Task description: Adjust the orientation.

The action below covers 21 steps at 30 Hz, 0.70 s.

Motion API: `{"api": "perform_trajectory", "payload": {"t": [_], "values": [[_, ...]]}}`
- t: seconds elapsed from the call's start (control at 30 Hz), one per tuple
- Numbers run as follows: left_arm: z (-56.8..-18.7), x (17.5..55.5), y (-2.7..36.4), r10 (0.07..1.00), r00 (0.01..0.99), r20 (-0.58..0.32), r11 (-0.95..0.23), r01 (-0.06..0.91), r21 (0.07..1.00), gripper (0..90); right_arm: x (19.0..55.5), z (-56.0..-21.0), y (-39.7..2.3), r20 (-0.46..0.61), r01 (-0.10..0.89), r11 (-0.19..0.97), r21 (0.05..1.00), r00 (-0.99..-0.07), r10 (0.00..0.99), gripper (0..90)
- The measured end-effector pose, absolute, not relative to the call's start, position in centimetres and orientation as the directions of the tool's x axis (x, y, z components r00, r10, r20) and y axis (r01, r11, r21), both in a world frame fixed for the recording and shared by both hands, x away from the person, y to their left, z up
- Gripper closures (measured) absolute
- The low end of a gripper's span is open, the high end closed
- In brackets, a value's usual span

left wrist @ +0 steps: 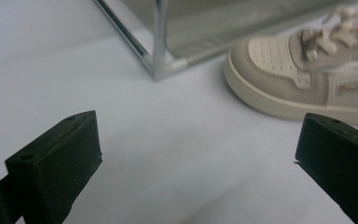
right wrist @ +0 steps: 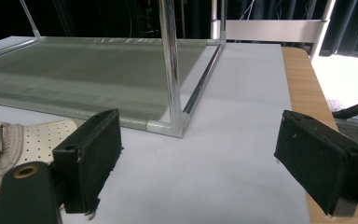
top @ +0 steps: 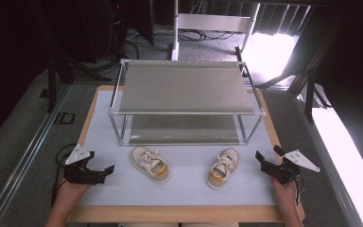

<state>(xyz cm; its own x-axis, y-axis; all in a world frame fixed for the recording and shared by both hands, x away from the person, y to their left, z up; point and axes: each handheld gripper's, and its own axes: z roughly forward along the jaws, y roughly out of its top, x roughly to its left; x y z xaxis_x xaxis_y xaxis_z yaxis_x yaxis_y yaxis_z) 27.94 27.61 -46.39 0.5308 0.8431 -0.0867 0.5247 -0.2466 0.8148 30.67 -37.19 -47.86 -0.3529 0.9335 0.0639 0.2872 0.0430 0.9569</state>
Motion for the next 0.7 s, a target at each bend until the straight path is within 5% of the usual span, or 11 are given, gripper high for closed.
{"api": "perform_trajectory", "payload": {"t": [0.7], "values": [[-44.2, 28.6, 25.6, 0.793, 0.602, -0.094, -0.463, 0.696, 0.549, 0.0, 30.7, -47.9, -37.2, 0.058, 0.285, 0.049, 0.957, -0.356, 0.932, 14.1]]}}
